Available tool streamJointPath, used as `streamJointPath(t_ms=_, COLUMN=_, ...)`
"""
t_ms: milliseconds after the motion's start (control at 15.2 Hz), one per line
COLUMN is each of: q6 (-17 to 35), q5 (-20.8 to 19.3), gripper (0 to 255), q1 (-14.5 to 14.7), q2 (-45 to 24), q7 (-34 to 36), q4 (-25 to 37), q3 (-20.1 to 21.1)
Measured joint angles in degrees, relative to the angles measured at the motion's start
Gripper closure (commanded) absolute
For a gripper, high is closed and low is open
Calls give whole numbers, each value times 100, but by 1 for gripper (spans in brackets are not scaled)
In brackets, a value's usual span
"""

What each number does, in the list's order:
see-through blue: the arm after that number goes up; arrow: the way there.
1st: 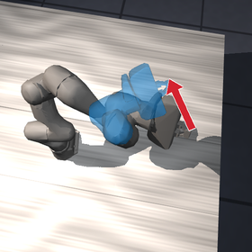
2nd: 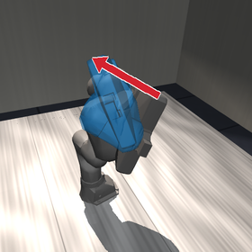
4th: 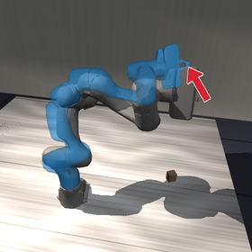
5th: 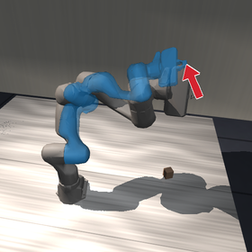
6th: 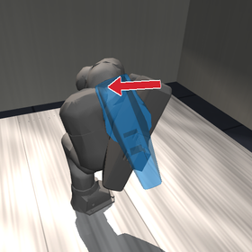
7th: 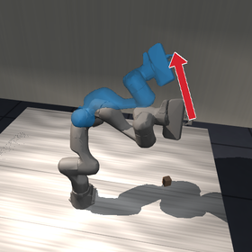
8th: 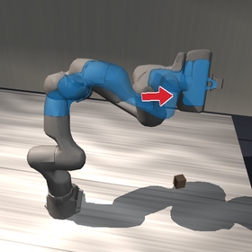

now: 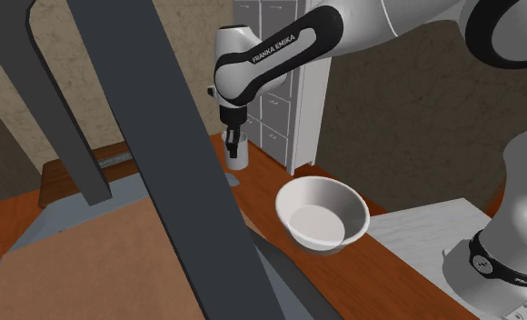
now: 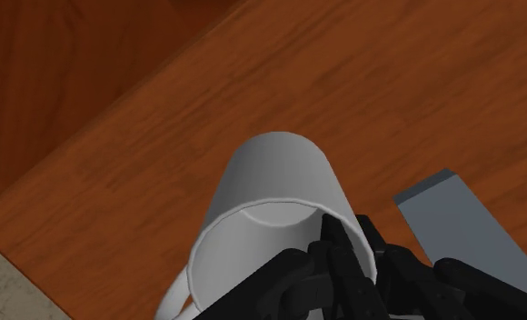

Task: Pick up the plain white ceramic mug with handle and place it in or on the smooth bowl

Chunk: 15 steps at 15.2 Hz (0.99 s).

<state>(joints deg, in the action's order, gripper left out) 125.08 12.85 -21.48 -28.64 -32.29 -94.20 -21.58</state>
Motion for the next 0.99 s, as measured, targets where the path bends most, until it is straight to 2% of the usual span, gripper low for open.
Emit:
streamJointPath(t_ms=462, q6=-27, q5=-8, gripper=255, q1=1, q2=16, q7=3, q4=9, q3=-5)
streamJointPath(t_ms=990, q6=-506, q5=-111, gripper=255, q1=13, q2=203, q7=72, q4=318, q3=-64)
